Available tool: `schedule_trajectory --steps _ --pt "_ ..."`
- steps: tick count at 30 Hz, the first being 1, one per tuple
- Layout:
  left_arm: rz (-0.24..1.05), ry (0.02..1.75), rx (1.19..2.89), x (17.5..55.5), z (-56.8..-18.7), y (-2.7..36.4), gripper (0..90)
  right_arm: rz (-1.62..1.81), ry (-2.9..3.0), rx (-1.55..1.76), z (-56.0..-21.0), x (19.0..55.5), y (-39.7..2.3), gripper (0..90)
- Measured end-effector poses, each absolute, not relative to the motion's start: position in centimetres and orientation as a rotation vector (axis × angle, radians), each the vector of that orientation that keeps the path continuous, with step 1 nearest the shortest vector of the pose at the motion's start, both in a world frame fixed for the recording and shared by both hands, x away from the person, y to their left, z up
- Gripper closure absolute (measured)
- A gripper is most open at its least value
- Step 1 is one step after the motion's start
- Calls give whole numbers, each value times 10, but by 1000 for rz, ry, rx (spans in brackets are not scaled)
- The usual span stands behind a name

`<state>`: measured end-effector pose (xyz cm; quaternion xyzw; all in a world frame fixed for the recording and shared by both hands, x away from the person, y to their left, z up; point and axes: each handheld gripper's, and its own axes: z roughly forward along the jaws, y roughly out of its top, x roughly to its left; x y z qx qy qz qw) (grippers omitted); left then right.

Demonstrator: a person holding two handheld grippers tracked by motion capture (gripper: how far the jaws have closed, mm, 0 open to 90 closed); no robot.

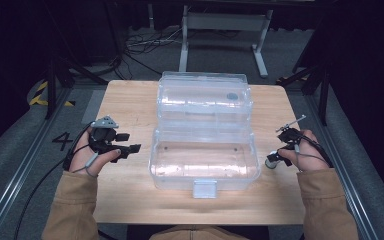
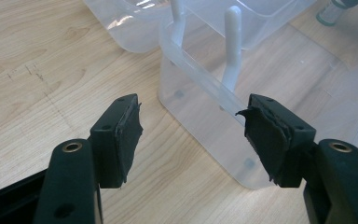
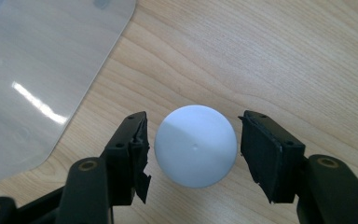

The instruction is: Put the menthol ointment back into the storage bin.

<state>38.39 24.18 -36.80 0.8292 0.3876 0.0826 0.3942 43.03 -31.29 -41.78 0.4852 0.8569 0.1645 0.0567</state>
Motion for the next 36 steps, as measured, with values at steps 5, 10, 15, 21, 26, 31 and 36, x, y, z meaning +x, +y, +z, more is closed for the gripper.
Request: schedule_trajectory --steps 5,10,15,21,26,31,36 --pt "213 978 2112 385 -368 242 363 479 2606 1468 -419 430 -312 443" --pt "212 978 2111 385 -368 242 363 449 2621 1464 -421 430 -311 463" --pt "212 980 2111 385 -369 242 363 425 2630 1461 -422 430 -311 494" --pt "204 986 2111 384 -369 242 362 419 2631 1449 -421 431 -310 502" --pt "203 986 2111 385 -369 242 362 416 2640 1446 -420 432 -308 504" --pt "207 992 2108 384 -369 243 360 431 2655 1422 -412 431 -307 504" --pt "204 994 2109 384 -369 243 360 420 2666 1411 -405 432 -307 504"
